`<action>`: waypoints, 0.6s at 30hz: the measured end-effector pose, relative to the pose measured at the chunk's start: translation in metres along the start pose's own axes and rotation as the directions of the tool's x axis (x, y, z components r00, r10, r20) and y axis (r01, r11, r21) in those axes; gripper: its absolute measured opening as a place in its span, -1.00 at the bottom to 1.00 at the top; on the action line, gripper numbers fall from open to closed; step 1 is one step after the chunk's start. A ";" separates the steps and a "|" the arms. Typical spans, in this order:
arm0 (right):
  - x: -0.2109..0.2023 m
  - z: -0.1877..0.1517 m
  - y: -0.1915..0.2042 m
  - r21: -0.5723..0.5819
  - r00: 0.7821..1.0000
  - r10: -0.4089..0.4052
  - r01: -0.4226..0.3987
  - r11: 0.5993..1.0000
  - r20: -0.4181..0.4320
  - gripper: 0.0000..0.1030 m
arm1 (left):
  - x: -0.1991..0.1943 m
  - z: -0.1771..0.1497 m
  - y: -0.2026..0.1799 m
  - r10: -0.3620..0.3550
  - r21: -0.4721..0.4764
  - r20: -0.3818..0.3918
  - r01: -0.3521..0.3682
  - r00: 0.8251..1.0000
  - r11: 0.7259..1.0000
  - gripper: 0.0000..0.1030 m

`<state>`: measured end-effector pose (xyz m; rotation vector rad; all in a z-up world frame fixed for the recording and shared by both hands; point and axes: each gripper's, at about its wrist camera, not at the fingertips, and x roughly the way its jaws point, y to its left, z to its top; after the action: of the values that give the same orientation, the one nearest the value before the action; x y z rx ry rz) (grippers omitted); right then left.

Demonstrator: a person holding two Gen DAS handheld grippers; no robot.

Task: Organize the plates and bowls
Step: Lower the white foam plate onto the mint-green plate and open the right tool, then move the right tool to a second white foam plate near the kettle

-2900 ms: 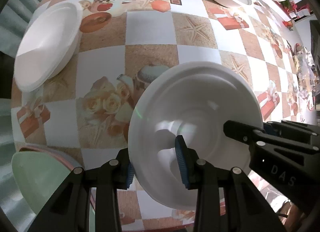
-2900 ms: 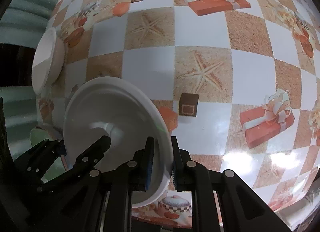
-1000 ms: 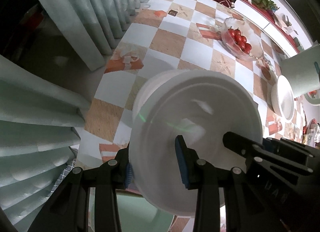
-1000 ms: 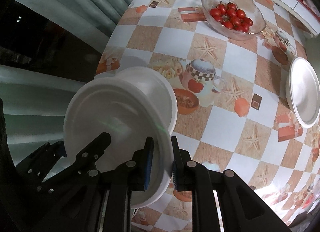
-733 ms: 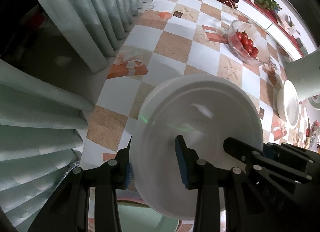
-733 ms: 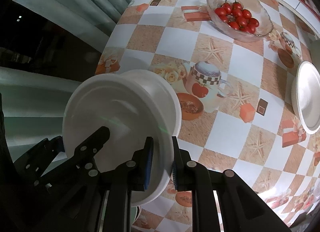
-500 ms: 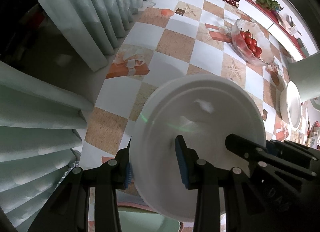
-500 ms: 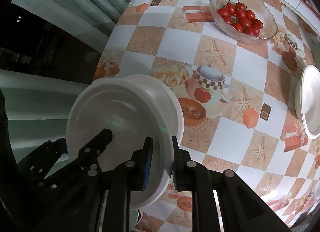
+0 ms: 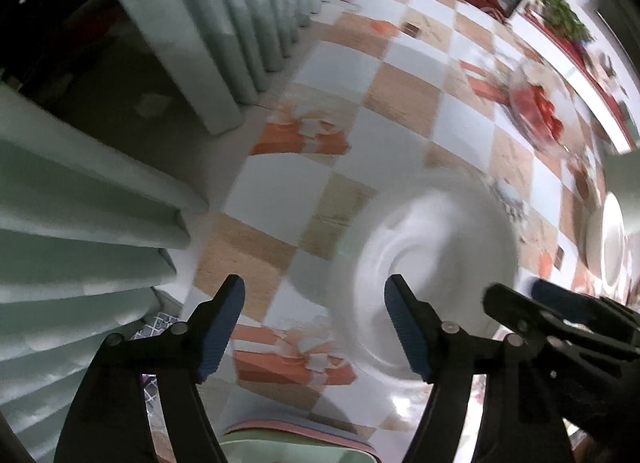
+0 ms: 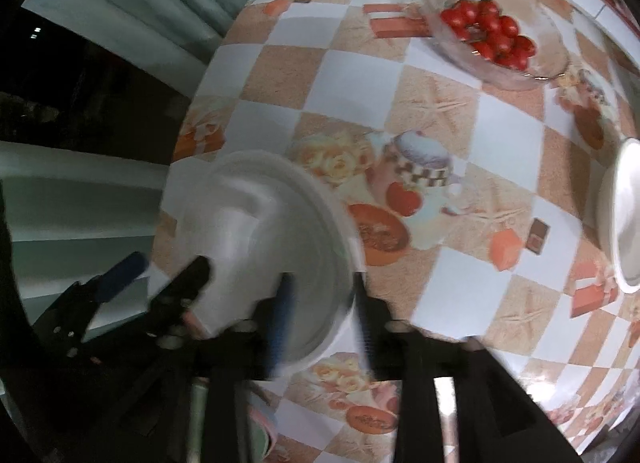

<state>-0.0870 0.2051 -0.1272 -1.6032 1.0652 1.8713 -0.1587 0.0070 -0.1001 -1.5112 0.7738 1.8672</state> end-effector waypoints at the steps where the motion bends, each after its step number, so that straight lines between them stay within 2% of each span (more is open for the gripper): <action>1: -0.001 0.000 -0.006 0.022 1.000 0.007 -0.007 1.000 0.003 0.71 | -0.001 0.000 0.006 -0.020 -0.024 0.001 0.020 1.000 1.000 0.63; 2: -0.002 0.000 -0.011 0.038 1.000 0.023 -0.023 0.999 0.007 0.94 | -0.002 0.000 0.010 -0.030 -0.036 0.002 0.030 1.000 0.999 0.74; 4: -0.004 -0.001 -0.017 0.055 0.999 0.033 -0.034 0.998 0.011 0.97 | -0.005 -0.001 0.014 -0.030 -0.037 0.011 0.030 1.000 0.999 0.84; 5: -0.004 0.000 -0.018 0.053 1.000 0.027 -0.027 0.998 0.010 0.97 | -0.005 -0.002 0.014 -0.030 -0.030 0.009 0.030 1.000 0.999 0.99; 8: -0.007 -0.002 -0.021 0.044 1.000 0.015 -0.015 0.999 0.014 0.97 | -0.007 -0.006 0.010 -0.054 -0.013 0.011 0.054 0.998 0.998 0.99; 18: -0.014 -0.017 -0.037 0.068 1.000 0.013 -0.013 0.998 0.004 0.97 | -0.014 -0.022 -0.004 -0.061 0.021 -0.020 0.062 0.998 0.998 0.99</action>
<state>-0.0458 0.2159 -0.1238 -1.5581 1.1286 1.8256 -0.1392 -0.0086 -0.0903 -1.5242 0.7458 1.7960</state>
